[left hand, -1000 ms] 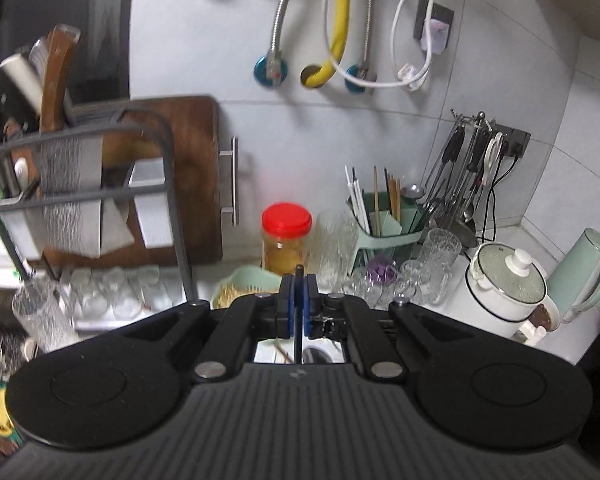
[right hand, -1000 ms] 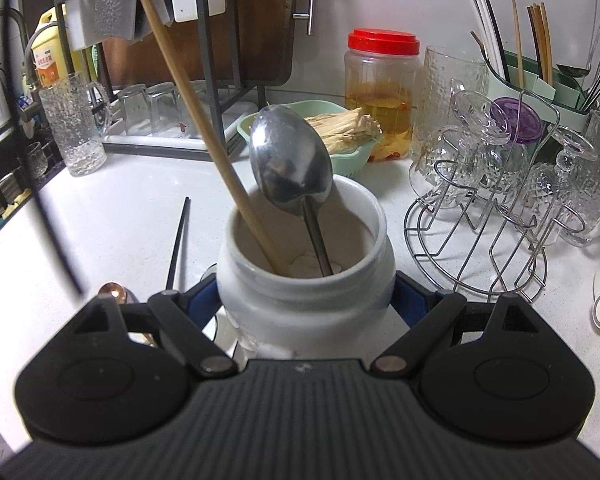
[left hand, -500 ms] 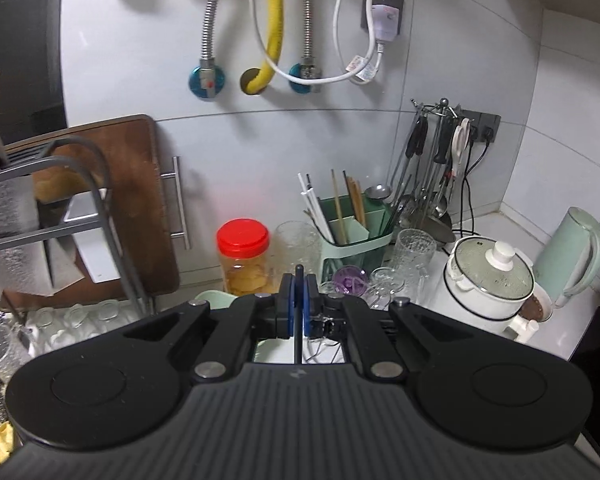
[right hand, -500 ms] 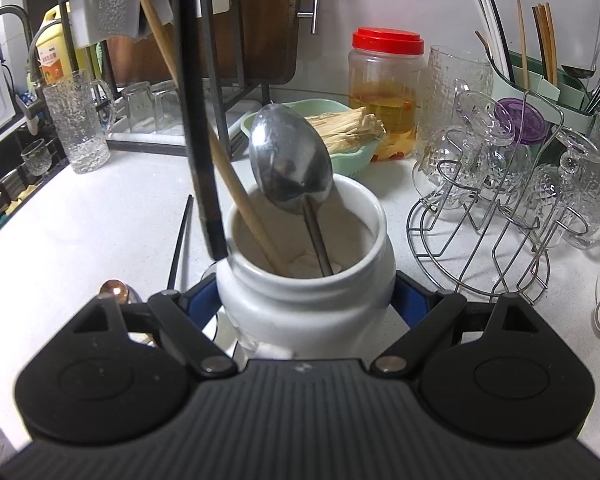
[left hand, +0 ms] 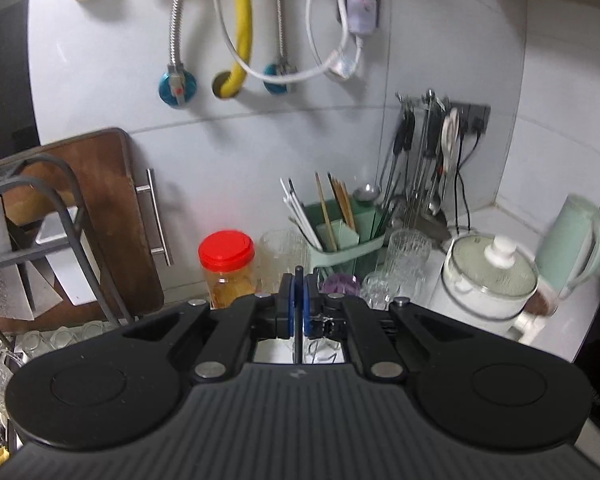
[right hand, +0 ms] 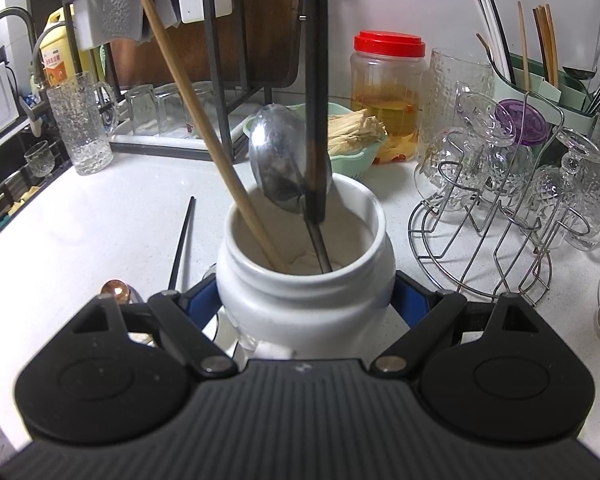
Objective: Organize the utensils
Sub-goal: 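Lower the black chopstick into the mug and open the left gripper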
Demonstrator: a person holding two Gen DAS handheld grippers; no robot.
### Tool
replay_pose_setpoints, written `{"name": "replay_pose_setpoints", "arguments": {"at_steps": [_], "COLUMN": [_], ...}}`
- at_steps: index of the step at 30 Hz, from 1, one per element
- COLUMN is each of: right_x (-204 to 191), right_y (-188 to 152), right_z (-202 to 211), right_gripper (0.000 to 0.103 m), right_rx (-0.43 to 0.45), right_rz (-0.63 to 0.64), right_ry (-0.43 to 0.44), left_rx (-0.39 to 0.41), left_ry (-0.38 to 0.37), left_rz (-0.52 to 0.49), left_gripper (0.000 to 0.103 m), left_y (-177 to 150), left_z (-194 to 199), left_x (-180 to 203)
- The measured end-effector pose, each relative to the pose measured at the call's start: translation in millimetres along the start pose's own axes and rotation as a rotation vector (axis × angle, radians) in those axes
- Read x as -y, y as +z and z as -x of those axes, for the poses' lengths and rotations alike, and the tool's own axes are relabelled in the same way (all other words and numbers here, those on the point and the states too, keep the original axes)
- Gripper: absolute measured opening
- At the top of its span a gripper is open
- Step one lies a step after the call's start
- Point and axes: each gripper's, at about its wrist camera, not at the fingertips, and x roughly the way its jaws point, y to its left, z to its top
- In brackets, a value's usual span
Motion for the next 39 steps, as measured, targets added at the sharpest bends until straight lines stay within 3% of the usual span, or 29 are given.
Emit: {"name": "replay_pose_setpoints", "arguments": {"at_steps": [7,12,19,24,34,39], "right_x": [0,-1,0,-2,-4,-4], "right_y": [-2,-1,-2,-3,-3,-2], "right_z": [1,1,1,2,1,1], "right_gripper": [0.091,0.091,0.091,0.091,0.091,0.09], "right_rx": [0.01,0.012,0.021,0.03,0.032,0.027], "right_rz": [-0.006,-0.011,-0.02,-0.023,-0.041,-0.045], "right_ry": [0.0,-0.002,-0.002,-0.011,-0.035,-0.039], "left_rx": [-0.121,-0.304,-0.451,-0.508,-0.446,-0.364], "left_ry": [-0.006,-0.086,-0.116,-0.109,-0.104,-0.107], "left_rz": [0.076,0.165,0.182,0.16,0.166,0.217], "left_gripper": [0.005,0.006,0.006,0.006,0.006,0.028], "left_y": [-26,-37,-31,-30,-23,-17], "left_z": [-28,-47,-58,-64,-36,-4], "left_x": [-11,-27,-36,-35,-34,-47]}}
